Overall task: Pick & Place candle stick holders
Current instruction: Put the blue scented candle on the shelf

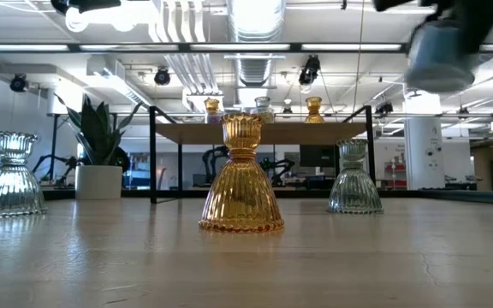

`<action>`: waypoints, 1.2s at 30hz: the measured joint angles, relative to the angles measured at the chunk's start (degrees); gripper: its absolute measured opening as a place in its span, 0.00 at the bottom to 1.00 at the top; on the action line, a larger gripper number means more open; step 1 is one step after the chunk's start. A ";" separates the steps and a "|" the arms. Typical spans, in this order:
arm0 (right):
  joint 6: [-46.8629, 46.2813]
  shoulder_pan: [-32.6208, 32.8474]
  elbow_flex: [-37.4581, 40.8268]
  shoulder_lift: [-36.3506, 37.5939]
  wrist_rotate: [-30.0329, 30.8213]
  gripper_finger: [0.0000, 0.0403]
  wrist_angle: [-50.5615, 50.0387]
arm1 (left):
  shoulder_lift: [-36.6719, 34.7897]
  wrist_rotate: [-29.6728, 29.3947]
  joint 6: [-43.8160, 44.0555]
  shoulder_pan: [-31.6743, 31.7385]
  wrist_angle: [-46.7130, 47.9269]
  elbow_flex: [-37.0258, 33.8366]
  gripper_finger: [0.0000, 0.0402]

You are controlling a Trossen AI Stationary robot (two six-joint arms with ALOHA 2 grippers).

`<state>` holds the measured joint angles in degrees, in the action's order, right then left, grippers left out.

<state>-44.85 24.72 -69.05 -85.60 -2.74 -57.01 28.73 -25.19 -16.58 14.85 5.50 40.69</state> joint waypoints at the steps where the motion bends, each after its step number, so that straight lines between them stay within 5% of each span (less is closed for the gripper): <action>1: 0.76 -1.65 -0.05 1.36 0.02 0.53 0.00 | 0.00 0.00 0.00 0.02 0.00 0.00 0.67; 11: 15.95 -20.53 -3.02 7.70 0.08 0.53 -0.25 | 0.07 0.00 0.07 0.02 0.00 0.00 0.67; 22: 30.17 -41.16 -12.07 0.90 3.02 0.53 -3.88 | 0.33 0.00 0.20 0.02 -0.58 0.00 0.67; 36: 35.51 -50.70 -20.45 -12.01 2.97 0.54 -5.84 | 0.31 -0.46 0.16 0.00 -0.57 0.00 0.67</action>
<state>-9.34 -25.98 -89.50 -97.62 0.22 -62.85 29.04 -25.65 -16.43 14.85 4.93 40.69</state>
